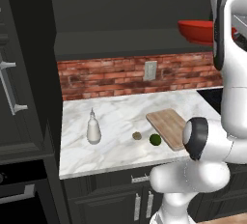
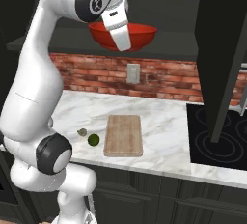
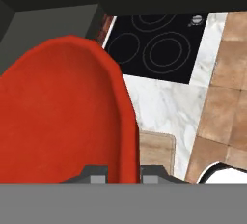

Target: Open the cabinet. Place the bowl and condiment on the counter. Then place the lime and garlic on the cutting board.

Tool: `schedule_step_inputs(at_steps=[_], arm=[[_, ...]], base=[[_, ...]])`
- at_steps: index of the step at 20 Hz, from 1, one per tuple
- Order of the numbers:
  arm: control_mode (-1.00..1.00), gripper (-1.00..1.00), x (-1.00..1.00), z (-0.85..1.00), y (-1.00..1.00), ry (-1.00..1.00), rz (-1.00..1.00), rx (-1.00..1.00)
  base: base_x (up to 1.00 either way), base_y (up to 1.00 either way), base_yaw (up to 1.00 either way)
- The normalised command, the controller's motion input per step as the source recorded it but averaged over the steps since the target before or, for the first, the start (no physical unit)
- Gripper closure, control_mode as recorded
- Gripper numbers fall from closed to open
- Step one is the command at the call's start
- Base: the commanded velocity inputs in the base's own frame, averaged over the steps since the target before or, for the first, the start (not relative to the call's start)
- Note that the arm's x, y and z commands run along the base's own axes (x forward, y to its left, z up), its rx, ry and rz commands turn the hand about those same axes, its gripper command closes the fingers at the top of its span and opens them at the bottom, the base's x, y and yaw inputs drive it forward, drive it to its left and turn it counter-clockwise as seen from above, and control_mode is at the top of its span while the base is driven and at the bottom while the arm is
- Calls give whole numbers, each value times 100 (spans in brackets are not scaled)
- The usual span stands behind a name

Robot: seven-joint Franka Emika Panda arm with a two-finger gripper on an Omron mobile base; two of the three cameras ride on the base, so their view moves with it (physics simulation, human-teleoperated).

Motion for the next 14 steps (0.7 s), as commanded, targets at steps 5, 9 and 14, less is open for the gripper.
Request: schedule_step_inputs(at_steps=[5, 9, 14], arm=[[-100, 100, -76, -15, 19, 0, -4, 0], [-100, 100, -58, -26, 38, 1, -3, -2], [-100, 100, -30, -26, 33, 4, -3, -1]], base=[[0, 0, 0], [0, 0, 0], [0, 0, 0]])
